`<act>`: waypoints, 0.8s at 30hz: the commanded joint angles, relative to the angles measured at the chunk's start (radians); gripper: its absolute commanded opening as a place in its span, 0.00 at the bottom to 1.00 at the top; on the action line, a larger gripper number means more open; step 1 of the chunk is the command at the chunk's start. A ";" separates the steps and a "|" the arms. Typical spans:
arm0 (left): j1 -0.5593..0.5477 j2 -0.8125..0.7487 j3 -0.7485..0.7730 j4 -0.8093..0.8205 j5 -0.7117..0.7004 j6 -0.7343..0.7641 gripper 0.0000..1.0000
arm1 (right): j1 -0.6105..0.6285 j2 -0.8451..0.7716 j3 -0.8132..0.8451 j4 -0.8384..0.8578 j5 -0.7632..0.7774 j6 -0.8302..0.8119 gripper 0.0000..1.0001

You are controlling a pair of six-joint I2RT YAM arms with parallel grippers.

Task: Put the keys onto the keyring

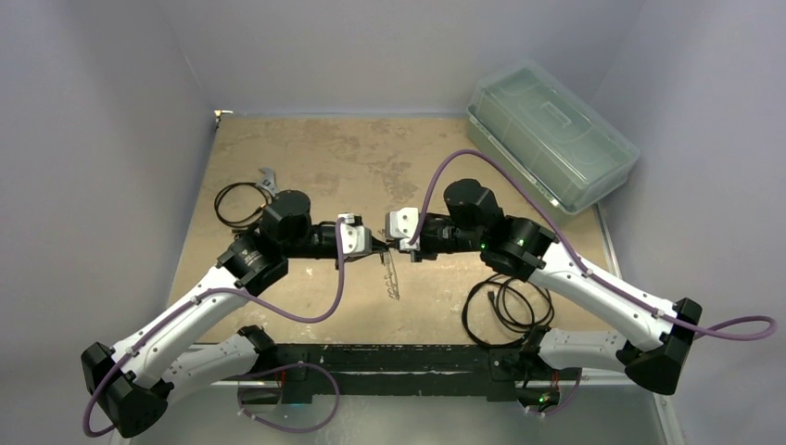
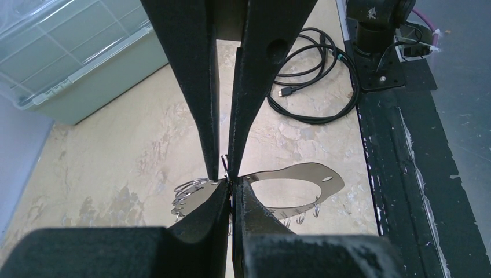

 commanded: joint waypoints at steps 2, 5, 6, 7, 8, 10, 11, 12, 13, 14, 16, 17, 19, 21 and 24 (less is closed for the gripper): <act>-0.006 -0.026 -0.005 0.049 0.034 -0.007 0.00 | 0.002 0.006 0.021 0.041 -0.008 0.004 0.05; -0.007 -0.027 -0.005 0.050 0.032 -0.003 0.00 | 0.002 0.005 0.017 0.049 -0.005 0.010 0.00; -0.006 -0.028 -0.006 0.051 0.029 -0.002 0.00 | 0.002 0.001 0.014 0.054 -0.001 0.010 0.00; -0.007 -0.031 -0.006 0.054 0.023 -0.002 0.09 | 0.002 -0.002 0.011 0.063 0.002 0.011 0.00; -0.006 -0.040 -0.009 0.059 0.010 -0.002 0.22 | 0.002 -0.009 0.006 0.073 0.012 0.010 0.00; -0.005 -0.066 -0.026 0.087 -0.026 -0.006 0.45 | 0.002 -0.028 -0.009 0.098 0.029 0.012 0.00; -0.006 -0.084 -0.041 0.111 -0.042 -0.013 0.51 | 0.002 -0.042 -0.020 0.115 0.038 0.015 0.00; -0.006 -0.101 -0.058 0.132 -0.055 -0.016 0.58 | 0.002 -0.057 -0.034 0.138 0.047 0.020 0.00; -0.006 -0.119 -0.073 0.151 -0.063 -0.016 0.60 | 0.002 -0.082 -0.051 0.161 0.053 0.026 0.00; -0.007 -0.135 -0.087 0.170 -0.069 -0.016 0.60 | 0.002 -0.094 -0.068 0.187 0.057 0.033 0.00; -0.006 -0.157 -0.108 0.193 -0.074 -0.016 0.57 | 0.002 -0.137 -0.101 0.235 0.062 0.048 0.00; -0.006 -0.162 -0.113 0.201 -0.076 -0.018 0.54 | 0.002 -0.152 -0.113 0.257 0.063 0.058 0.00; -0.005 -0.163 -0.114 0.204 -0.078 -0.015 0.48 | 0.002 -0.179 -0.136 0.297 0.057 0.077 0.00; -0.005 -0.158 -0.115 0.212 -0.077 -0.015 0.46 | 0.002 -0.201 -0.149 0.323 0.047 0.092 0.00; -0.004 -0.151 -0.117 0.234 -0.058 -0.015 0.40 | 0.002 -0.215 -0.154 0.333 0.037 0.101 0.00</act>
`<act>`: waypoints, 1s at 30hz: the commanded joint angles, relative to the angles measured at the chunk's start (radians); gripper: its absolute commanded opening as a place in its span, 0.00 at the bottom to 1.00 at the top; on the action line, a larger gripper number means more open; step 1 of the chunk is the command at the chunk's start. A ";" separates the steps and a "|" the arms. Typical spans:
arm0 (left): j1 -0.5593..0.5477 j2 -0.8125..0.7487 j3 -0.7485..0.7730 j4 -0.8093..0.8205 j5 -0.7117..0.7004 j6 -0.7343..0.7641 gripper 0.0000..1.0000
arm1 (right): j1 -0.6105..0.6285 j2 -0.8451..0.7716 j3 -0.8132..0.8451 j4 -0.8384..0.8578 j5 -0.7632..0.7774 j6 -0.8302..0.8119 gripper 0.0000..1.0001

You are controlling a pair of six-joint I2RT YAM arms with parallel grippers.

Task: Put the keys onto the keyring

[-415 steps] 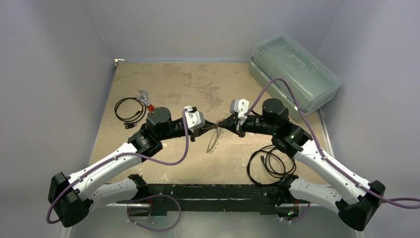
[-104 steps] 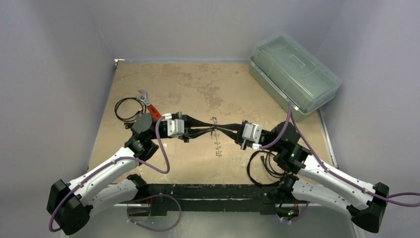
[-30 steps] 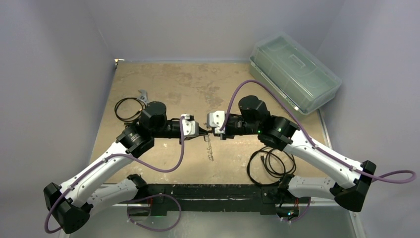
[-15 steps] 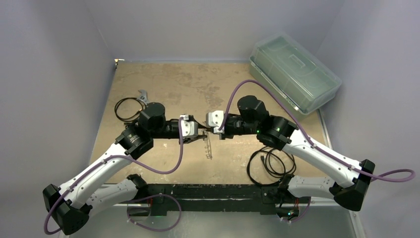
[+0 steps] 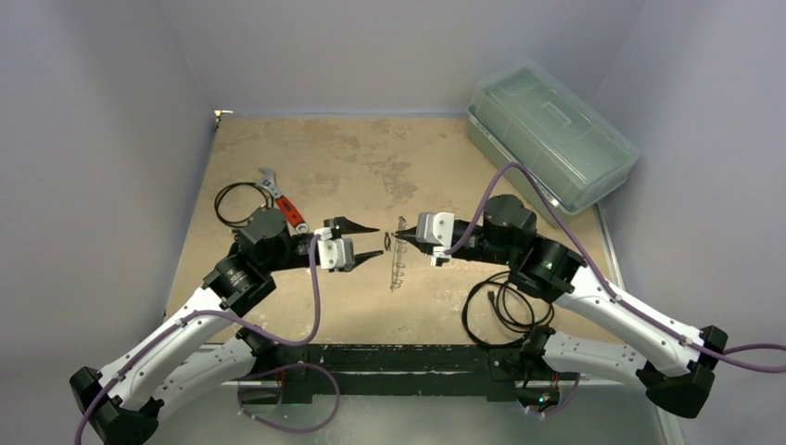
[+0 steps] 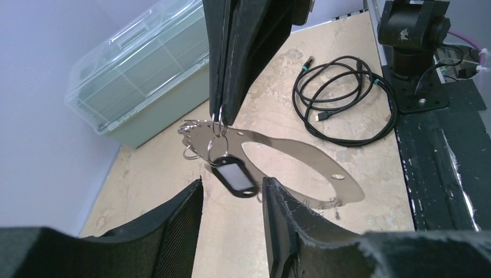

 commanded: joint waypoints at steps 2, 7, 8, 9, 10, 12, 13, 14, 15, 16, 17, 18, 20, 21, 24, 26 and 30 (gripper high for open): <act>-0.002 0.009 -0.010 0.076 0.030 -0.008 0.38 | 0.001 -0.032 -0.001 0.121 -0.015 0.038 0.00; -0.002 0.009 -0.008 0.132 0.056 -0.013 0.35 | 0.001 -0.031 0.003 0.113 -0.024 0.038 0.00; -0.002 0.008 -0.007 0.134 0.051 -0.013 0.35 | 0.001 -0.030 0.004 0.110 -0.029 0.037 0.00; -0.001 0.005 -0.006 0.132 0.046 -0.010 0.35 | 0.001 -0.029 0.007 0.106 -0.033 0.037 0.00; -0.002 0.002 -0.006 0.128 0.042 -0.004 0.37 | 0.001 -0.028 0.010 0.100 -0.036 0.038 0.00; -0.002 -0.003 -0.011 0.126 0.037 0.005 0.38 | 0.001 -0.025 0.015 0.090 -0.045 0.036 0.00; -0.001 -0.003 -0.013 0.125 0.037 0.008 0.38 | 0.001 -0.024 0.017 0.085 -0.051 0.036 0.00; -0.001 -0.002 -0.014 0.125 0.037 0.009 0.39 | 0.001 -0.023 0.021 0.079 -0.057 0.036 0.00; -0.001 -0.001 -0.014 0.126 0.040 0.011 0.38 | 0.001 -0.022 0.023 0.075 -0.065 0.036 0.00; -0.002 0.001 -0.015 0.126 0.044 0.012 0.37 | 0.001 -0.021 0.024 0.072 -0.074 0.036 0.00; -0.001 0.003 -0.015 0.127 0.049 0.014 0.37 | 0.001 -0.020 0.026 0.069 -0.082 0.036 0.00; -0.001 0.005 -0.014 0.128 0.051 0.016 0.36 | 0.001 -0.019 0.026 0.068 -0.091 0.036 0.00; -0.002 0.007 -0.013 0.129 0.051 0.017 0.35 | 0.001 -0.018 0.026 0.067 -0.103 0.036 0.00; 0.000 0.008 -0.012 0.129 0.048 0.015 0.35 | 0.001 -0.016 0.026 0.067 -0.105 0.036 0.00; -0.001 0.006 -0.015 0.126 0.050 0.019 0.33 | 0.001 -0.013 0.026 0.065 -0.104 0.037 0.00; -0.001 0.007 -0.016 0.128 0.058 0.017 0.30 | 0.001 -0.012 0.026 0.066 -0.105 0.036 0.00; -0.002 0.019 -0.012 0.129 0.075 0.015 0.21 | 0.001 -0.007 0.029 0.070 -0.110 0.037 0.00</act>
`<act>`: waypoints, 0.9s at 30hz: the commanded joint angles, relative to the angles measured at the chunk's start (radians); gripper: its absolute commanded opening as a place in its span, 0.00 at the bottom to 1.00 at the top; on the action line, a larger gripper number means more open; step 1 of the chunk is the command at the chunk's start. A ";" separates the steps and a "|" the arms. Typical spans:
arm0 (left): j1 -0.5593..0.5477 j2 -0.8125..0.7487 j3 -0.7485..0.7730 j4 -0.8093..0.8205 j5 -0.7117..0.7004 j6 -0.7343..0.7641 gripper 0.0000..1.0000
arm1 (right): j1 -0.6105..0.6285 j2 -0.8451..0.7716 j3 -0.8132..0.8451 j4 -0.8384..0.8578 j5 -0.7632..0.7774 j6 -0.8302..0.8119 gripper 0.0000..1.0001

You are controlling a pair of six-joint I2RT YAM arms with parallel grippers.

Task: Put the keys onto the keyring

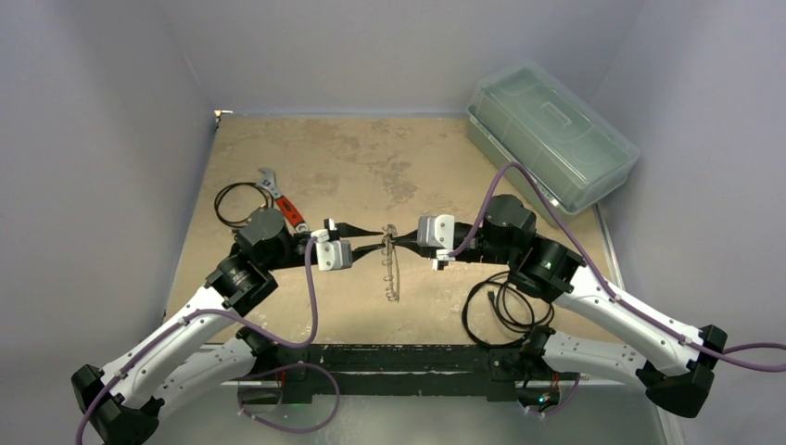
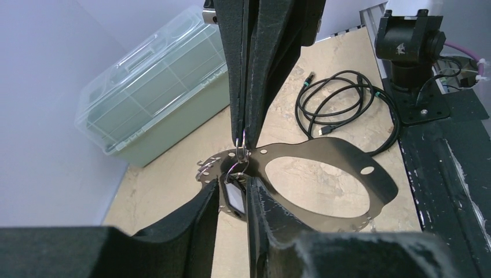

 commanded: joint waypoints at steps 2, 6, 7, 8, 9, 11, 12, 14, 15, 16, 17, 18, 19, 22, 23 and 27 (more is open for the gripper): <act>-0.002 0.009 0.002 0.036 0.048 0.012 0.20 | 0.000 0.001 0.030 0.045 -0.030 0.010 0.00; -0.001 0.002 0.001 0.016 0.057 0.030 0.32 | 0.001 0.002 0.030 0.048 -0.025 0.010 0.00; -0.001 -0.003 0.000 0.012 0.057 0.034 0.35 | 0.001 0.002 0.030 0.047 -0.024 0.010 0.00; -0.002 -0.008 -0.001 0.007 0.057 0.039 0.36 | 0.001 0.001 0.030 0.045 -0.023 0.010 0.00; -0.002 -0.014 -0.001 0.003 0.059 0.048 0.36 | 0.001 0.002 0.030 0.044 -0.022 0.010 0.00; -0.002 -0.023 -0.004 0.002 0.060 0.056 0.33 | 0.000 0.003 0.030 0.041 -0.023 0.010 0.00; -0.003 -0.023 -0.006 0.002 0.061 0.057 0.29 | 0.000 0.003 0.030 0.042 -0.023 0.009 0.00; -0.001 -0.019 -0.004 0.002 0.066 0.057 0.22 | 0.001 0.006 0.030 0.044 -0.026 0.009 0.00; -0.001 -0.016 -0.003 0.002 0.071 0.057 0.20 | 0.001 0.004 0.030 0.045 -0.027 0.009 0.00; -0.001 -0.012 -0.002 0.003 0.075 0.057 0.18 | 0.001 0.004 0.029 0.047 -0.027 0.009 0.00; -0.001 -0.008 0.001 0.003 0.081 0.057 0.16 | 0.001 0.004 0.027 0.049 -0.028 0.009 0.00; -0.001 -0.004 0.000 0.002 0.086 0.057 0.15 | 0.001 0.003 0.026 0.052 -0.028 0.009 0.00; -0.001 -0.002 0.000 0.002 0.091 0.057 0.15 | 0.001 0.003 0.025 0.052 -0.030 0.009 0.00; -0.002 0.002 -0.001 0.003 0.094 0.055 0.18 | 0.001 0.005 0.024 0.050 -0.035 0.009 0.00; -0.002 0.002 -0.001 0.003 0.093 0.056 0.19 | 0.001 0.005 0.024 0.049 -0.036 0.009 0.00; -0.001 0.005 0.000 0.003 0.099 0.055 0.07 | 0.000 -0.001 0.016 0.063 -0.035 0.010 0.00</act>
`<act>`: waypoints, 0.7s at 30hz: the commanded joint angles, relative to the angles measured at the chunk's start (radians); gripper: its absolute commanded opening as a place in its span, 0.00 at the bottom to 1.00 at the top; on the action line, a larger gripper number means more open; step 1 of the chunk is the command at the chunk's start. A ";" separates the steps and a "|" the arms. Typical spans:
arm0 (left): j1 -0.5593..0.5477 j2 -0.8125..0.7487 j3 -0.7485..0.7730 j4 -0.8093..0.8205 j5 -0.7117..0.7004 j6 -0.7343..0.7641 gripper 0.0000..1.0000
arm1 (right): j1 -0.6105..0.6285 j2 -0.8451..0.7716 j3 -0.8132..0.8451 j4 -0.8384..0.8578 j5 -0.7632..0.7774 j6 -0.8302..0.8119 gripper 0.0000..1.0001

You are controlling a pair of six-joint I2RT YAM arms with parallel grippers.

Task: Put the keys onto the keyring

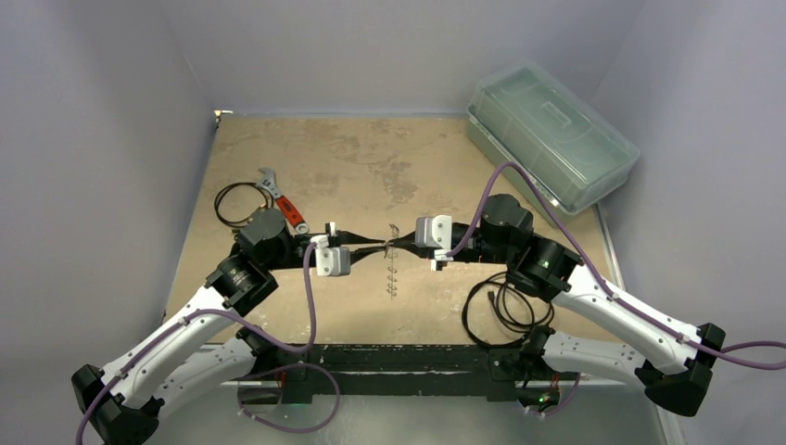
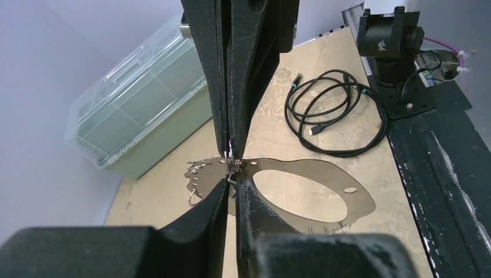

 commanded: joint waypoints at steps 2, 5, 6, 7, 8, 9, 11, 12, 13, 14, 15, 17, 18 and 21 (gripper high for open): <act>-0.001 0.005 0.005 0.014 0.039 0.018 0.00 | 0.000 -0.019 0.007 0.084 -0.018 0.017 0.00; -0.002 0.010 0.009 0.014 0.042 0.016 0.00 | 0.001 -0.028 -0.010 0.114 -0.028 0.030 0.00; -0.002 0.012 0.008 0.014 0.042 0.017 0.00 | 0.001 -0.029 -0.012 0.121 -0.028 0.035 0.00; -0.001 0.012 0.009 0.014 0.043 0.015 0.00 | 0.001 -0.032 -0.018 0.133 -0.028 0.041 0.00; -0.001 0.012 0.011 0.015 0.043 0.014 0.00 | 0.001 -0.036 -0.026 0.151 -0.022 0.047 0.00; -0.001 0.011 0.012 0.015 0.044 0.012 0.00 | 0.001 -0.041 -0.038 0.175 -0.013 0.057 0.00; 0.000 0.009 0.014 0.015 0.043 0.004 0.00 | 0.000 -0.056 -0.067 0.238 0.005 0.078 0.00; 0.000 0.009 0.014 0.017 0.042 0.000 0.00 | 0.001 -0.064 -0.085 0.278 0.012 0.093 0.00; 0.000 0.008 0.014 0.022 0.039 -0.006 0.00 | 0.001 -0.073 -0.111 0.318 0.020 0.109 0.00; 0.000 0.007 0.014 0.029 0.034 -0.014 0.00 | 0.001 -0.080 -0.131 0.358 0.029 0.124 0.00; 0.000 0.006 0.014 0.037 0.031 -0.021 0.00 | 0.000 -0.086 -0.152 0.400 0.038 0.146 0.00; 0.002 0.007 0.012 0.053 0.027 -0.041 0.00 | 0.000 -0.097 -0.186 0.471 0.058 0.172 0.00; 0.004 0.006 0.012 0.063 0.027 -0.052 0.00 | 0.001 -0.101 -0.201 0.506 0.069 0.185 0.00; 0.009 0.006 0.006 0.096 0.027 -0.085 0.00 | 0.001 -0.107 -0.244 0.608 0.093 0.220 0.00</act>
